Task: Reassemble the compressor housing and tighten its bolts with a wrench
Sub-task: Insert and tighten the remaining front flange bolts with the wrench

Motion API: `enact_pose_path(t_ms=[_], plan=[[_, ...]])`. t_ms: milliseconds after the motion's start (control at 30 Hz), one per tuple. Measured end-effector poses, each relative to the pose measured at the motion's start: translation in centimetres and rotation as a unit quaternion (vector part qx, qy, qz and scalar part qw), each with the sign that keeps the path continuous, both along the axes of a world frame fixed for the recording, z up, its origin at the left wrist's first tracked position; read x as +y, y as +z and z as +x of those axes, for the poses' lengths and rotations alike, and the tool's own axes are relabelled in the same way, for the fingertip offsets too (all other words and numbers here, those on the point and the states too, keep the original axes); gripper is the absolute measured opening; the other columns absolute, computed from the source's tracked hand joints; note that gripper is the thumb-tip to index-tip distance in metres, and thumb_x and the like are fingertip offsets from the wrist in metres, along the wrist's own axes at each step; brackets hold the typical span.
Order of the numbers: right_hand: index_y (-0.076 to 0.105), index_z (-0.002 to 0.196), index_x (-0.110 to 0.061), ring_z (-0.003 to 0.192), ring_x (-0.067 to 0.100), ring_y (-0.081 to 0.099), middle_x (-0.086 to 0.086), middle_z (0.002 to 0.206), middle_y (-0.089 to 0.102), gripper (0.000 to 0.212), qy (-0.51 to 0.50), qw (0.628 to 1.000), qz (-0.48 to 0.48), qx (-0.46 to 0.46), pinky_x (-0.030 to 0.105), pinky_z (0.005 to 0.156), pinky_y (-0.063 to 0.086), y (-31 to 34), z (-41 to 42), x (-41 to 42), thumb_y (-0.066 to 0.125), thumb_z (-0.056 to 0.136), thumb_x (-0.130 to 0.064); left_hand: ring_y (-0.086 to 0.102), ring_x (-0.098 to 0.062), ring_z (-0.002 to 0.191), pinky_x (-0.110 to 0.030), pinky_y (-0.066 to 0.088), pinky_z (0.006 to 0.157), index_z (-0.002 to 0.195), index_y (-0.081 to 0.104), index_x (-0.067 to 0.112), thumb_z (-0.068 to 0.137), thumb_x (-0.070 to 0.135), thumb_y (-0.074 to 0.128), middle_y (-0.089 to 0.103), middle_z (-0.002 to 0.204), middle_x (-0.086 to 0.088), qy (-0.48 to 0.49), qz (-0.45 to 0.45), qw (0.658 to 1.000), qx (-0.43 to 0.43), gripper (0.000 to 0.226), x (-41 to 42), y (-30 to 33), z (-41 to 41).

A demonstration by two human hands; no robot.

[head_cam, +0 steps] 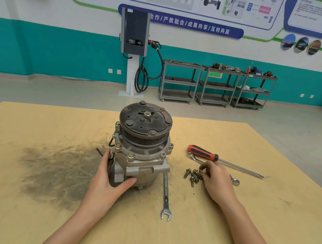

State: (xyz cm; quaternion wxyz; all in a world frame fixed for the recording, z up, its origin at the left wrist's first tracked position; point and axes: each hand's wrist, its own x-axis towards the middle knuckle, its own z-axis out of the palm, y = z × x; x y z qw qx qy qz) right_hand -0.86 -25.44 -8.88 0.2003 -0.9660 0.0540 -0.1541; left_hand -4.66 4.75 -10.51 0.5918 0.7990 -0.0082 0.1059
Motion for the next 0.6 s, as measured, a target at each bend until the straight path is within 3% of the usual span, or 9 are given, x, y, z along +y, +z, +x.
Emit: enact_pose_path(t_ms=[67,133,200,300,367,500,600], plan=[[0.059,0.102,-0.016,0.081,0.02,0.055,-0.004,0.084,0.058,0.011,0.003,0.996,0.058,-0.067,0.031,0.07,0.037,0.5,-0.2,0.3,0.061,0.092,-0.013,0.046,0.003,0.128,-0.021,0.034,0.106,0.159,0.016,0.031,0.075,0.026,0.086,0.049,0.143,0.019,0.0,0.001,1.0,0.003,0.109,-0.1,0.1,-0.1],[0.054,0.098,-0.018,0.069,0.01,0.053,-0.007,0.078,0.059,0.012,0.02,0.971,0.186,-0.146,0.019,0.061,0.038,1.6,-0.7,1.1,0.062,0.092,-0.012,0.046,0.003,0.129,-0.021,0.034,0.106,0.159,0.016,0.031,0.075,0.027,0.086,0.049,0.144,0.019,-0.001,0.001,1.0,0.008,0.109,-0.1,0.1,-0.1],[0.052,0.095,-0.022,0.069,0.002,0.055,-0.011,0.076,0.061,0.017,0.071,0.921,0.325,-0.204,0.01,0.062,0.041,3.2,-1.6,2.6,0.064,0.091,-0.01,0.046,0.0,0.133,-0.024,0.034,0.11,0.16,0.016,0.03,0.075,0.027,0.086,0.048,0.147,0.016,-0.002,-0.001,1.0,0.01,0.109,0.0,0.0,0.0],[0.055,0.098,-0.023,0.077,0.004,0.065,-0.011,0.079,0.066,0.022,0.195,0.847,0.439,-0.229,0.013,0.07,0.048,5.4,-2.7,5.4,0.061,0.091,-0.003,0.044,-0.006,0.139,-0.035,0.034,0.118,0.16,0.016,0.028,0.072,0.034,0.085,0.047,0.151,0.012,-0.005,-0.003,1.0,0.009,0.112,-0.1,0.1,-0.2],[0.056,0.099,-0.022,0.08,0.011,0.067,-0.005,0.081,0.067,0.022,0.239,0.829,0.455,-0.219,0.018,0.072,0.051,6.3,-3.0,6.9,0.061,0.091,-0.002,0.044,-0.005,0.139,-0.035,0.034,0.118,0.16,0.016,0.028,0.072,0.034,0.085,0.047,0.151,0.013,-0.007,-0.004,1.0,0.005,0.111,-0.1,0.1,-0.2],[0.059,0.099,-0.025,0.084,0.015,0.064,-0.006,0.086,0.066,0.022,0.25,0.855,0.406,-0.204,0.034,0.078,0.052,6.8,-2.9,8.5,0.066,0.089,-0.007,0.047,-0.004,0.136,-0.036,0.035,0.118,0.159,0.02,0.027,0.07,0.037,0.085,0.05,0.149,0.012,-0.013,-0.011,1.0,0.003,0.111,0.0,0.2,-0.2],[0.059,0.097,-0.03,0.08,0.007,0.059,-0.015,0.087,0.064,0.026,0.243,0.867,0.375,-0.219,0.028,0.076,0.05,6.8,-2.9,8.8,0.067,0.088,-0.007,0.048,-0.003,0.135,-0.037,0.036,0.118,0.159,0.022,0.026,0.061,0.049,0.079,0.052,0.147,0.013,-0.022,-0.019,1.0,0.004,0.116,0.0,0.4,-0.3]])
